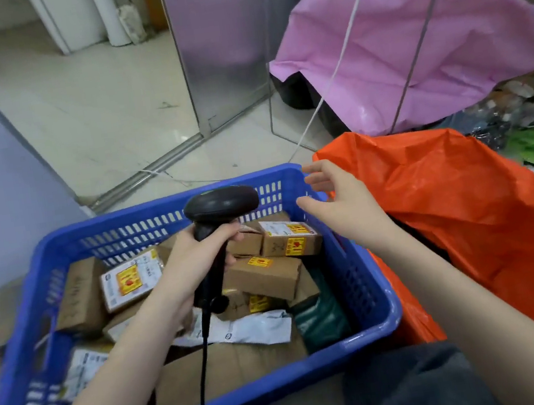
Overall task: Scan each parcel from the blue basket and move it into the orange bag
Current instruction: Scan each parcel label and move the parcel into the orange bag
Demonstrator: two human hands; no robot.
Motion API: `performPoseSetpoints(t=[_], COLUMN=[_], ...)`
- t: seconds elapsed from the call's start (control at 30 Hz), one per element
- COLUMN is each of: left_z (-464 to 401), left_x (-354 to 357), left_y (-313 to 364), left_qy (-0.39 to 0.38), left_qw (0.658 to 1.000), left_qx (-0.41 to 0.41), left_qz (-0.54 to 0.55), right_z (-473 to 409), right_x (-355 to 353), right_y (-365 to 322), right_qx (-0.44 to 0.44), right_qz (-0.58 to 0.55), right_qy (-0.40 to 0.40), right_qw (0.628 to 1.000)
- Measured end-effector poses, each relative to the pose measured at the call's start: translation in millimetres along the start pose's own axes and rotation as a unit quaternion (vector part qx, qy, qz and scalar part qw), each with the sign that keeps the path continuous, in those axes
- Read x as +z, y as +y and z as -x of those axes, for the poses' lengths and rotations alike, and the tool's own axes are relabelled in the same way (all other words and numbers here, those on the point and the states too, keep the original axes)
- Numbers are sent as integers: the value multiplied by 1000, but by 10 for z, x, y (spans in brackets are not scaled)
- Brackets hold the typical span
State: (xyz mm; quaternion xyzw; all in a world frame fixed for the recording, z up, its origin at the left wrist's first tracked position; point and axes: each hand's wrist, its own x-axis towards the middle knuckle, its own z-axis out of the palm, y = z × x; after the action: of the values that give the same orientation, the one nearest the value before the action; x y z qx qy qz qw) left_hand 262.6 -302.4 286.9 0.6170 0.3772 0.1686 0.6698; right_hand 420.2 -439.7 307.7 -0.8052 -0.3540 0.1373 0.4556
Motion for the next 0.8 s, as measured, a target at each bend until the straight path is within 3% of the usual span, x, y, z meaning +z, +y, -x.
performPoseSetpoints(t=[0.4,0.8], left_z=[84,-314], left_x=[-829,-921], left_y=[-459,-937], left_qy=[52,72], left_qw=[998,994], left_qx=[-27,-78], left_qz=[-7,8], right_z=[25,-95], right_x=[1042,1583], right_y=[-153,287], right_qx=[14,54], right_qz=[-2,21], right_qy=[-79,-129], right_qw=[997,990])
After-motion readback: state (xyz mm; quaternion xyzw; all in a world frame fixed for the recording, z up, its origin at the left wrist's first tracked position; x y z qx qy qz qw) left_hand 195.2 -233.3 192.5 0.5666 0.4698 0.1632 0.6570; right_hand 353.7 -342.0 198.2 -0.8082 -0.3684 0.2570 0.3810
